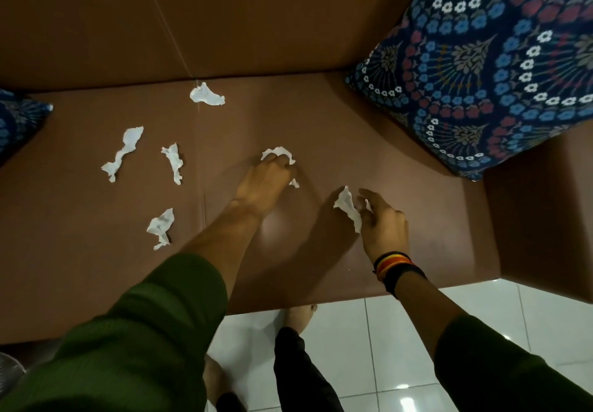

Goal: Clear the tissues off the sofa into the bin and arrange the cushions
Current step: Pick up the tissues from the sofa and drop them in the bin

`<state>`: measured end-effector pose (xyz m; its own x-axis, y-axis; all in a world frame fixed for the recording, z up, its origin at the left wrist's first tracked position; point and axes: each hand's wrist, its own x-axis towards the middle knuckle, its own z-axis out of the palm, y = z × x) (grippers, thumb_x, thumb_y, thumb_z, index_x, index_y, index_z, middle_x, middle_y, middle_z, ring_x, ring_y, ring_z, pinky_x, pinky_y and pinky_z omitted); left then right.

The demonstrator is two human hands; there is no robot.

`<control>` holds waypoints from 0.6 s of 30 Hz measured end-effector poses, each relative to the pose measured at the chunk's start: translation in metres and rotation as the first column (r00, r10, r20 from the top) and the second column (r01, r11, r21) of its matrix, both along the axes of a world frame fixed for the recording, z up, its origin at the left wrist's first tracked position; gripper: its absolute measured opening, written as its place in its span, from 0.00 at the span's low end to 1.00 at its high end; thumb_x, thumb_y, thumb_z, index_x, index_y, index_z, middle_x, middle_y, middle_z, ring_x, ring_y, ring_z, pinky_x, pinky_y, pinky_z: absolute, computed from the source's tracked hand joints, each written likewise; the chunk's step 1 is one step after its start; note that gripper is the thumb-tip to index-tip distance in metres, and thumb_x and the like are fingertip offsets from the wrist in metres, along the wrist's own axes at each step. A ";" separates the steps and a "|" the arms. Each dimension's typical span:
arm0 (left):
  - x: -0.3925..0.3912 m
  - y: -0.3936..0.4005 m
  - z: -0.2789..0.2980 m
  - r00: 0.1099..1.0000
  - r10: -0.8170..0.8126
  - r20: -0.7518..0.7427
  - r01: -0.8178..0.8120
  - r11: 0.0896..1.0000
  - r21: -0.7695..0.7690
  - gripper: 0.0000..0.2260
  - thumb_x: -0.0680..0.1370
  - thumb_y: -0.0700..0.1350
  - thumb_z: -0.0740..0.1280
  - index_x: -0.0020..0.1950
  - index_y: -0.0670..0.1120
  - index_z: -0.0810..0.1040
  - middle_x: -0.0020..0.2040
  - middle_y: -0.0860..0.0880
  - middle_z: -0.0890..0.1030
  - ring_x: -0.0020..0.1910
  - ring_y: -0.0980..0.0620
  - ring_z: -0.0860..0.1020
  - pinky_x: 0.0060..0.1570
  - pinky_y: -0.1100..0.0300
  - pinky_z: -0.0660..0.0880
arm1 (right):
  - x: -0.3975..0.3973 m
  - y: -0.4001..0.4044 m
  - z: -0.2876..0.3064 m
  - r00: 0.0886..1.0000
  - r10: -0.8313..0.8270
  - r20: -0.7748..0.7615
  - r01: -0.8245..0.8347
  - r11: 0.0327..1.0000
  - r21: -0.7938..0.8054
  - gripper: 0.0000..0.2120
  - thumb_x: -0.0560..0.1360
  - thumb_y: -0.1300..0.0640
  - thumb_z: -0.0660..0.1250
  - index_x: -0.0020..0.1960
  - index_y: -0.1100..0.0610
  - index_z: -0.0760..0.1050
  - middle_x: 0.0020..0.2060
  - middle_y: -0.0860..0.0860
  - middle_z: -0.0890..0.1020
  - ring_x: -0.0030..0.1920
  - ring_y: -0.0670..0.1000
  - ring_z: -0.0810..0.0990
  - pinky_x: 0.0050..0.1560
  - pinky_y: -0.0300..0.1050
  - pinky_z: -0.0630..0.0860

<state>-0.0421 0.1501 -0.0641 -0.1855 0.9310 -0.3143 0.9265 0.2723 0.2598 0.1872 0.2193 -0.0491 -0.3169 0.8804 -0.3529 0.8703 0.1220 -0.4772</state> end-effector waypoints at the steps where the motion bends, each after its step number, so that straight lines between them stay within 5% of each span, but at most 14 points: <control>1: 0.002 -0.006 0.002 0.999 0.028 0.021 -0.028 1.000 0.010 0.12 0.79 0.35 0.68 0.60 0.44 0.84 0.67 0.45 0.78 0.67 0.42 0.76 0.58 0.47 0.79 | 0.002 -0.002 0.002 0.999 -0.036 -0.013 0.036 0.999 -0.007 0.16 0.82 0.55 0.61 0.69 0.50 0.73 0.51 0.58 0.85 0.51 0.60 0.84 0.53 0.55 0.82; 6: 0.013 -0.045 0.020 0.974 0.169 0.152 -0.177 0.983 0.043 0.14 0.77 0.33 0.70 0.62 0.43 0.83 0.64 0.43 0.81 0.64 0.42 0.79 0.58 0.49 0.79 | 0.007 -0.010 0.026 0.976 -0.192 -0.105 0.183 0.979 -0.088 0.17 0.84 0.53 0.57 0.72 0.50 0.69 0.48 0.57 0.85 0.48 0.58 0.84 0.52 0.52 0.82; 10: 0.022 -0.062 0.029 0.940 0.272 0.206 -0.293 0.953 0.078 0.16 0.75 0.29 0.69 0.58 0.45 0.84 0.55 0.46 0.83 0.55 0.45 0.81 0.50 0.51 0.81 | 0.006 -0.012 0.036 0.992 -0.122 -0.018 0.119 0.985 -0.125 0.18 0.83 0.56 0.58 0.73 0.50 0.67 0.55 0.56 0.85 0.52 0.59 0.84 0.54 0.52 0.81; 15: 0.035 -0.076 0.015 0.906 0.380 0.186 -0.396 0.917 0.057 0.25 0.72 0.26 0.71 0.66 0.45 0.79 0.65 0.46 0.76 0.57 0.48 0.82 0.57 0.58 0.81 | -0.020 -0.015 0.021 0.990 0.060 0.124 -0.032 0.975 -0.219 0.27 0.80 0.62 0.62 0.77 0.52 0.61 0.56 0.61 0.81 0.56 0.63 0.80 0.54 0.50 0.77; 18: 0.043 -0.094 -0.005 0.875 0.449 0.183 -0.462 0.886 0.034 0.24 0.76 0.29 0.71 0.70 0.43 0.75 0.68 0.44 0.75 0.61 0.45 0.80 0.60 0.53 0.81 | -0.032 -0.023 0.005 0.977 0.080 0.199 -0.032 0.972 -0.233 0.22 0.78 0.65 0.64 0.70 0.53 0.69 0.49 0.58 0.81 0.51 0.60 0.82 0.47 0.44 0.77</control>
